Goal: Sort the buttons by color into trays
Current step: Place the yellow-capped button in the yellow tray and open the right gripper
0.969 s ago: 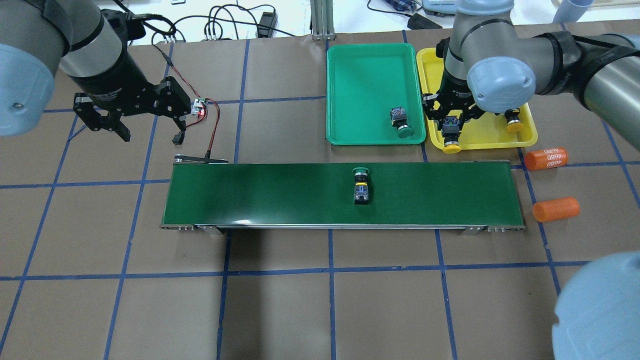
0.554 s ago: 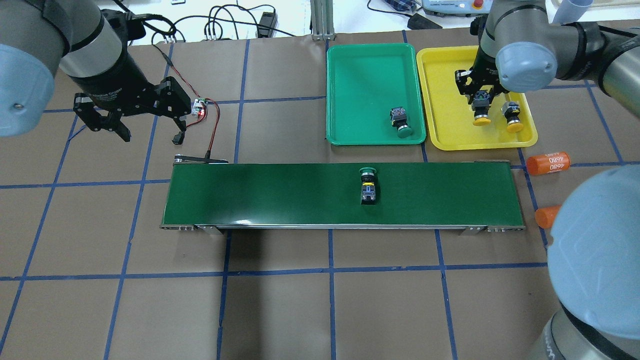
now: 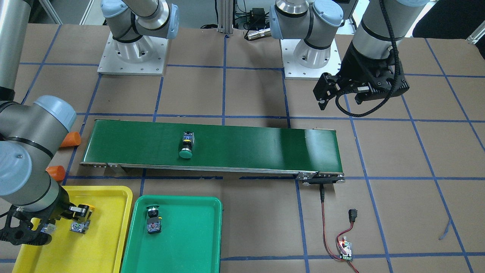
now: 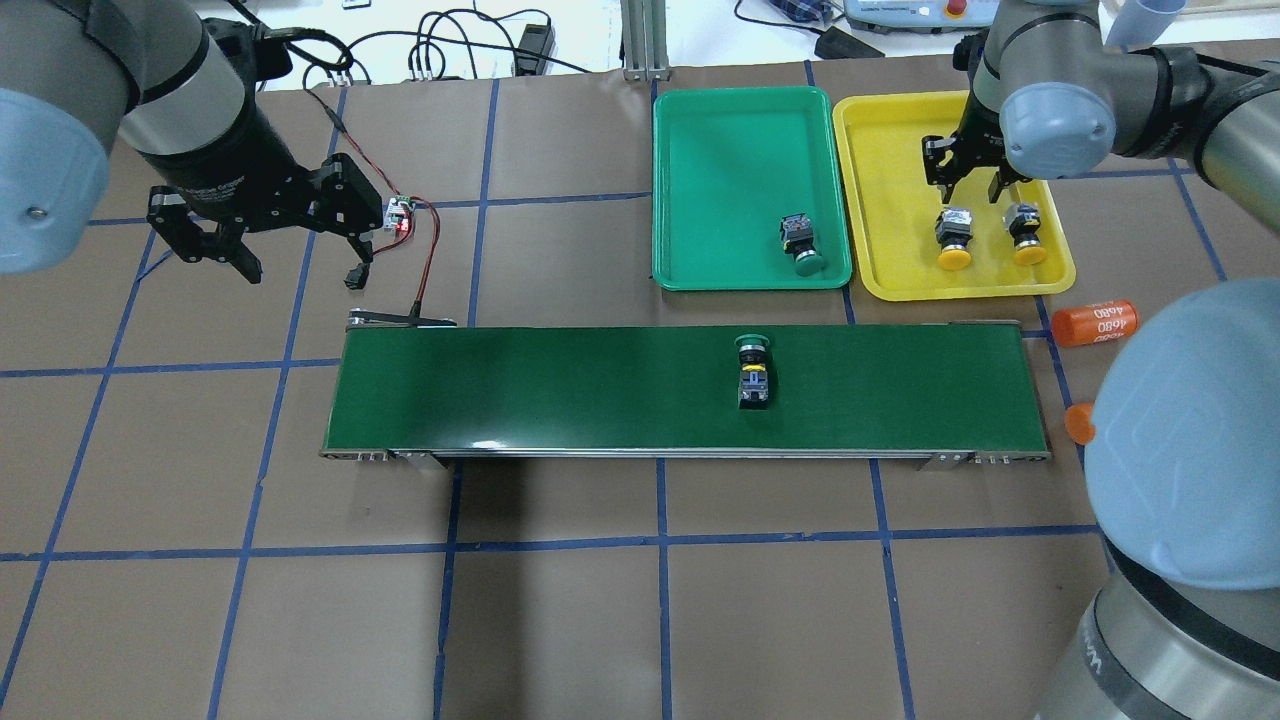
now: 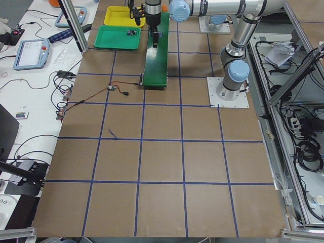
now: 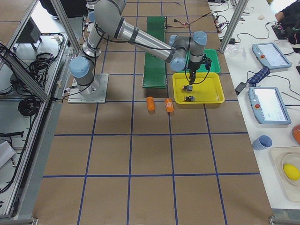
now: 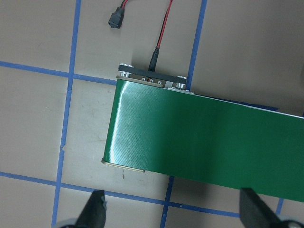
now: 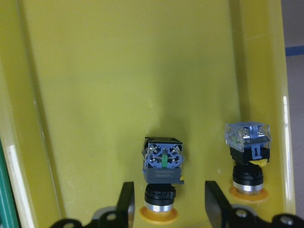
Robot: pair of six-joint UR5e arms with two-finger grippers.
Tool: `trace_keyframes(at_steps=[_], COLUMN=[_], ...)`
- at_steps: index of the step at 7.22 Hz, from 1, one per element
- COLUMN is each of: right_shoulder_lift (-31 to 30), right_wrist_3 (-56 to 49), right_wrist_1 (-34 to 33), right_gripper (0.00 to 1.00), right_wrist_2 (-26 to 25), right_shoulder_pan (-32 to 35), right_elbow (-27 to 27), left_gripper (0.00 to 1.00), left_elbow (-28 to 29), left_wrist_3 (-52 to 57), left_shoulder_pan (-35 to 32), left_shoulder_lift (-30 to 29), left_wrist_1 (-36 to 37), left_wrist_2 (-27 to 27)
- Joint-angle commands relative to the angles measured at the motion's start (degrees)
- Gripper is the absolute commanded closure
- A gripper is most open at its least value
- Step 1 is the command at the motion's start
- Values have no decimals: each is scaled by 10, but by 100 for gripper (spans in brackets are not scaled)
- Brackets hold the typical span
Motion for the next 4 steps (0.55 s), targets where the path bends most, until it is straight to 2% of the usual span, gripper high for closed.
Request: trace_keyframes(at_steps=[1,4], right_shoulder_lift=[-13,-131], right_wrist_3=[4,49], right_wrist_1=[3,117], right_gripper=[0,0], right_wrist_2=[-1,18], right_shoulder_pan=[4,82], right_elbow=[1,57], left_gripper=[0,0], left_elbow=[-1,2], left_wrist_3=[0,0], left_shoulder_pan=[1,-1], left_shoulder_lift=[0,-6], left_wrist_1=[0,-1], left_wrist_2=[0,2])
